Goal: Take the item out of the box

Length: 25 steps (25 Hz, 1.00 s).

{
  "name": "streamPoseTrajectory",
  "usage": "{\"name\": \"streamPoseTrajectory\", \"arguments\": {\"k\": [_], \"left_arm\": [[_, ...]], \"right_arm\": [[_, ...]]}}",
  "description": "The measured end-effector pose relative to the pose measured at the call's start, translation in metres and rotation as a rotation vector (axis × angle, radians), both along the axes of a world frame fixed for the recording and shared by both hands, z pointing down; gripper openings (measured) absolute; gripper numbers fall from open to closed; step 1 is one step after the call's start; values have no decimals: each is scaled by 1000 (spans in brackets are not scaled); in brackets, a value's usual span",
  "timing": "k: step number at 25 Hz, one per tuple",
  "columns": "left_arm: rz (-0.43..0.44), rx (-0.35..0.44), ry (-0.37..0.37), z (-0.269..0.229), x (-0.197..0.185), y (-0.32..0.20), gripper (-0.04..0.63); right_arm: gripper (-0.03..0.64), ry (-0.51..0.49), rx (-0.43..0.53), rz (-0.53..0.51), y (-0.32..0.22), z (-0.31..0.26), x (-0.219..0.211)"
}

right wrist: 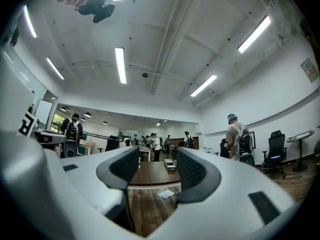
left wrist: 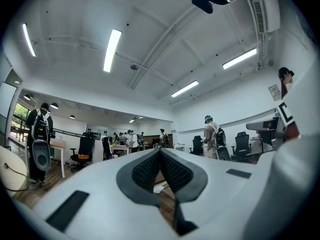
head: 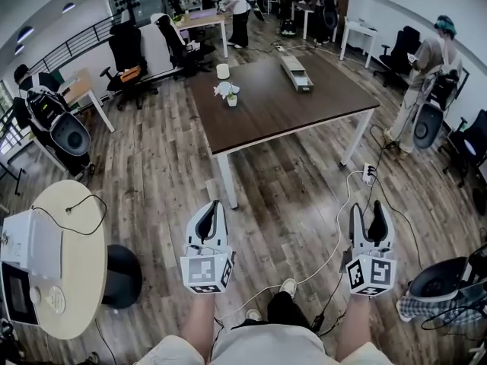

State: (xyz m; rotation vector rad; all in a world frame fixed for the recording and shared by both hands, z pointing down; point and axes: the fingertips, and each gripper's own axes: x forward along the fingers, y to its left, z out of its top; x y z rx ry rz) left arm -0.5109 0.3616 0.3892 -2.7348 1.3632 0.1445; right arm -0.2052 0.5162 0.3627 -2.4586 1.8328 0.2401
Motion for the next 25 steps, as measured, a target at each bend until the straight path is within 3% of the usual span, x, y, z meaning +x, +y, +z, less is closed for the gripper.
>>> {"name": "streamPoseTrajectory", "arguments": {"k": [11, 25], "left_arm": [[1, -12, -41, 2, 69, -47, 2], [16, 12, -60, -10, 203, -112, 2]], "right_arm": [[235, -68, -5, -21, -54, 13, 66], [231, -118, 18, -18, -114, 21, 197]]}}
